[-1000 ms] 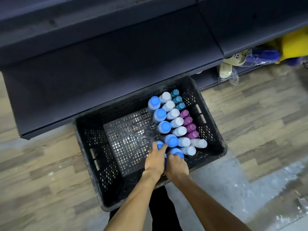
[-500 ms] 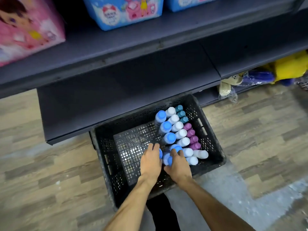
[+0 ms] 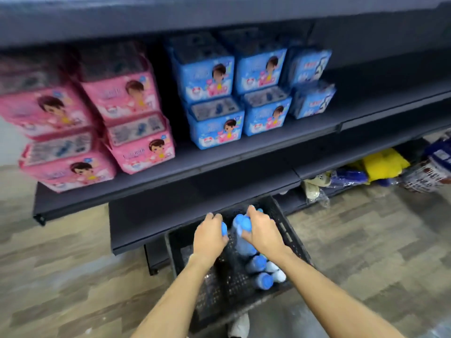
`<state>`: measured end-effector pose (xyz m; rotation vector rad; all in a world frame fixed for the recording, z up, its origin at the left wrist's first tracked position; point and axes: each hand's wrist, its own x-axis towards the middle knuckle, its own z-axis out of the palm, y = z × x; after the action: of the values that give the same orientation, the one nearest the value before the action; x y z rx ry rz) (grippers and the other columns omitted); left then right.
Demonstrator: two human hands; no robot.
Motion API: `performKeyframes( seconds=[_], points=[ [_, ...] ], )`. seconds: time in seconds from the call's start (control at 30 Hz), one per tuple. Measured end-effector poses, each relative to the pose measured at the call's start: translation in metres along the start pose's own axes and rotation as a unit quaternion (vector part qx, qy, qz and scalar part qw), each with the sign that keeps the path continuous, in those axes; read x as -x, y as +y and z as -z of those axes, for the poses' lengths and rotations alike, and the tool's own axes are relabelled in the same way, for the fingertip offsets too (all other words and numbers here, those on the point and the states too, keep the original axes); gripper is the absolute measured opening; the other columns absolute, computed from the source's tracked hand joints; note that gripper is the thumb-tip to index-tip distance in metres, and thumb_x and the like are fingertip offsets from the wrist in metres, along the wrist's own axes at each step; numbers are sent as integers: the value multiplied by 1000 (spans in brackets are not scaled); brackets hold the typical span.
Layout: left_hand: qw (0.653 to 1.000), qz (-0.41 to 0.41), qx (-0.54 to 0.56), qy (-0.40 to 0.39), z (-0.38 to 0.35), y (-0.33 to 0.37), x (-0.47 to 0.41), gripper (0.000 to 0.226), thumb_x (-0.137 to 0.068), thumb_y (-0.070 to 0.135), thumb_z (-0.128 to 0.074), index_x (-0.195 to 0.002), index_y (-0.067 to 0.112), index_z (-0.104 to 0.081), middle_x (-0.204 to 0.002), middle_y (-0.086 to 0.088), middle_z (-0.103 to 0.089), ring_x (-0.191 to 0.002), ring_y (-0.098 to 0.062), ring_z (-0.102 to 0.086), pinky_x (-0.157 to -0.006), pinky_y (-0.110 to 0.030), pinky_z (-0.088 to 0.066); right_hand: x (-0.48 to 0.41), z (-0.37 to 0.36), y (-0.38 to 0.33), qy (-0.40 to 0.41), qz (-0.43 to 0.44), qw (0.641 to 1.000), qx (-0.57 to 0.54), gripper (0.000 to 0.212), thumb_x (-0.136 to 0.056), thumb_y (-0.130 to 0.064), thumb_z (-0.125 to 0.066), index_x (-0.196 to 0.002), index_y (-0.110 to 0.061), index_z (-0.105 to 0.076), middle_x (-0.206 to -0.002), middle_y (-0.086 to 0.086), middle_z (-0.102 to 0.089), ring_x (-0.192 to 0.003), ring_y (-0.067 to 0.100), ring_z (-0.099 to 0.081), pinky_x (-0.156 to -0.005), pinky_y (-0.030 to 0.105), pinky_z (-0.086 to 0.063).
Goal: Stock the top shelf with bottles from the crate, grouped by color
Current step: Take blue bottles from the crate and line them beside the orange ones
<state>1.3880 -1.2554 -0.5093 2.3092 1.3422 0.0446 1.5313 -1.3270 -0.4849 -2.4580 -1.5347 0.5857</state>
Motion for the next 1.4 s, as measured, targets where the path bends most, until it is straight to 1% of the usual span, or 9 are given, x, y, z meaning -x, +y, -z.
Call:
performKeyframes(
  seconds=[0.23,0.33,0.5,0.63,0.77,0.9,1.03,1.23,1.4],
  points=[
    [994,-82,-12,75,127,36,-8,29,-75,27,-68,-100,14,-59,-96,1,-50,-87,-25,-59,-73,-32,-46,-2,124,-58,113,42,990,-77,35,-75,-27,-69,-95,-17,-42,-85,3,-60,-75,31,-54,-66,36,-44],
    [987,-118,-33,107,181,53,-10,34,-74,30,-68,-103,14,-62,-102,-2,-54,-93,-25,-58,-78,-34,-46,-3,175,-77,154,53,978,-131,35,-72,-30,-72,-93,-19,-46,-84,4,-60,-74,27,-56,-62,34,-43],
    [969,-168,-25,177,278,84,-5,35,-75,37,-65,-101,14,-67,-101,-4,-60,-97,-25,-57,-79,-34,-47,0,261,-109,222,107,956,-162,30,-71,-29,-73,-94,-18,-58,-88,0,-65,-82,20,-61,-73,35,-51],
    [954,-198,-4,227,346,111,12,35,-73,36,-64,-95,9,-70,-96,-7,-66,-93,-28,-59,-79,-36,-51,9,322,-134,271,151,938,-153,31,-72,-30,-75,-98,-17,-65,-98,-1,-65,-91,17,-59,-80,30,-50],
    [936,-210,31,281,403,129,32,33,-71,37,-66,-82,6,-68,-82,-10,-65,-72,-22,-47,-72,-37,-51,21,378,-158,296,184,926,-147,29,-72,-30,-76,-96,-18,-66,-97,1,-66,-93,19,-59,-77,27,-49],
    [912,-227,69,334,463,146,51,35,-71,33,-71,-101,16,-76,-98,2,-69,-92,-15,-61,-82,-31,-53,36,434,-185,323,220,908,-151,25,-68,-34,-79,-88,-23,-66,-88,-6,-66,-85,12,-61,-63,19,-44],
    [899,-238,91,357,516,157,65,21,-67,34,-74,-84,23,-75,-71,9,-67,-69,-10,-62,-57,-20,-51,49,486,-216,343,245,887,-190,25,-65,-34,-83,-84,-25,-68,-80,-8,-69,-72,4,-64,-54,15,-45],
    [884,-221,85,404,584,162,67,14,-69,31,-75,-81,24,-74,-69,9,-66,-67,-5,-62,-55,-16,-45,49,537,-262,364,275,870,-185,32,-65,-35,-88,-85,-19,-70,-76,-6,-67,-74,9,-65,-59,23,-50],
    [877,-198,71,432,621,155,56,19,-69,30,-76,-85,19,-77,-68,8,-65,-64,-7,-59,-55,-19,-45,26,550,-300,402,264,867,-129,40,-63,-43,-86,-85,-13,-73,-86,0,-67,-81,14,-63,-70,30,-56]
  ],
)
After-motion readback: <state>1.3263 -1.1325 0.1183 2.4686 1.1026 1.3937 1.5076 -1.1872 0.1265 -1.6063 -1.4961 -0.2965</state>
